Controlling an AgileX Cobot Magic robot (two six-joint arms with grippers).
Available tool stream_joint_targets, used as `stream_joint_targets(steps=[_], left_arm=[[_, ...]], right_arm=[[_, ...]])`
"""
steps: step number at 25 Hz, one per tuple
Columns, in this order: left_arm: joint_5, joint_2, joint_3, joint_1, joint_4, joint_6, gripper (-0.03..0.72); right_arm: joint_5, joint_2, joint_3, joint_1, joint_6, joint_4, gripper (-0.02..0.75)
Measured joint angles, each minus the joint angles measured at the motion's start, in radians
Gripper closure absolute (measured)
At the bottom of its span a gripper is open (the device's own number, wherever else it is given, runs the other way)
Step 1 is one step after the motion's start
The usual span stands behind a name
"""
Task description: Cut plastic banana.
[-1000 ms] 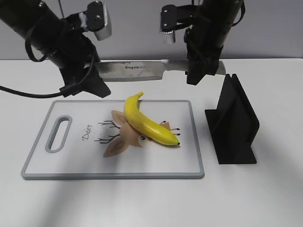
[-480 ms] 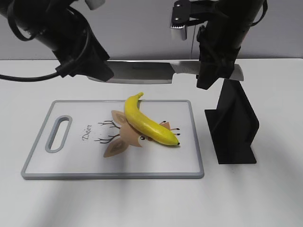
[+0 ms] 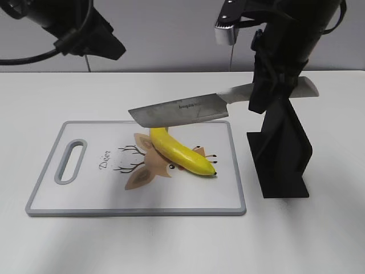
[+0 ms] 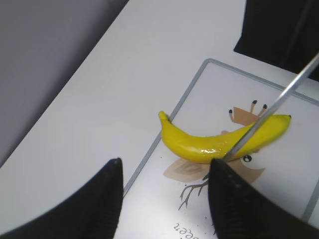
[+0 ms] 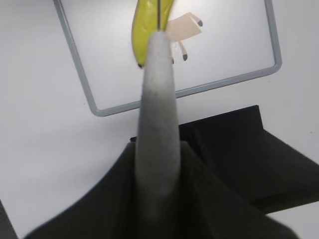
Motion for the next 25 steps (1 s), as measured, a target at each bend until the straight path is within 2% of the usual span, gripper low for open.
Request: stream_joint_targets(steps=[3, 13, 20, 25], left_arm=[[-0.025, -0.016, 0.001, 0.0, 0.069, -0.137, 0.154], [0.006, -0.122, 0.001, 0.0, 0.42, -0.596, 0.165], [0.164, -0.171, 0.001, 0.0, 0.642, -0.922, 0.165], [0.282, -0.207, 0.001, 0.0, 0.761, -1.057, 0.165]], right_arm=[[0.0, -0.064, 0.053, 0.0, 0.04, -0.001, 0.562], [-0.073, -0.264, 0.223, 0.0, 0.227, -0.001, 0.562], [-0.154, -0.362, 0.283, 0.0, 0.481, -0.024, 0.562], [-0.171, -0.402, 0.327, 0.0, 0.68, -0.061, 0.562]])
